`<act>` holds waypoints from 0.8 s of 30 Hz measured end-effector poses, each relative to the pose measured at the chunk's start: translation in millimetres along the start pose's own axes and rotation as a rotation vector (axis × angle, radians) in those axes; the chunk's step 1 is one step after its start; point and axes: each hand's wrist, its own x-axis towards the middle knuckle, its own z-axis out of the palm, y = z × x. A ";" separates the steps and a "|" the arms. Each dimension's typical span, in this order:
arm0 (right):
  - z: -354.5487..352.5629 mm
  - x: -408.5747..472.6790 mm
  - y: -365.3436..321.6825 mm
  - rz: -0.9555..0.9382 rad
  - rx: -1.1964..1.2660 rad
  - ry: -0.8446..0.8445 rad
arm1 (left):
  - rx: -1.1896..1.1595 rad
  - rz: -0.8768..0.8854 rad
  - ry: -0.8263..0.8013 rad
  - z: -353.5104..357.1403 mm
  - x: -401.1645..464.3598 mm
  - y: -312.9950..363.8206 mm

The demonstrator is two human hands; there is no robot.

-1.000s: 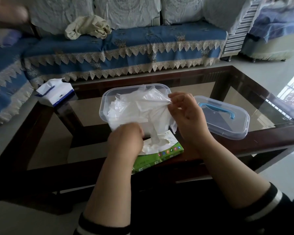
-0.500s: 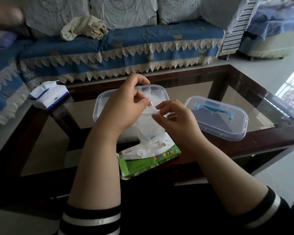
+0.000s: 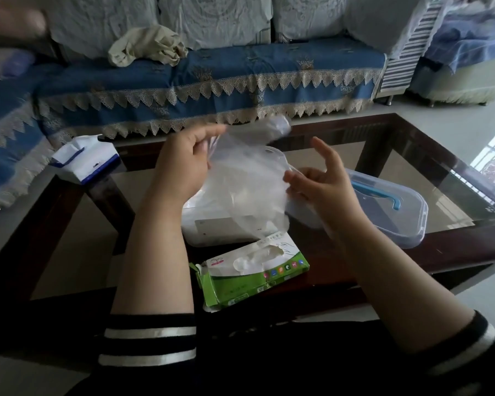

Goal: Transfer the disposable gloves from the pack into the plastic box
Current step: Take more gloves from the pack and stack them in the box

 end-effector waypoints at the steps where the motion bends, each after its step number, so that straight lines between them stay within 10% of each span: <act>1: 2.9 11.0 -1.7 -0.036 -0.094 0.017 | 0.040 -0.046 0.027 2.9 3.2 -11.4; 12: 34.4 98.6 11.0 -0.090 -1.083 -0.071 | 0.738 -0.295 -0.159 23.9 19.0 -74.0; 24: 13.1 34.9 -3.8 -0.368 -1.055 0.079 | 0.752 -0.382 -0.219 17.0 13.4 -65.8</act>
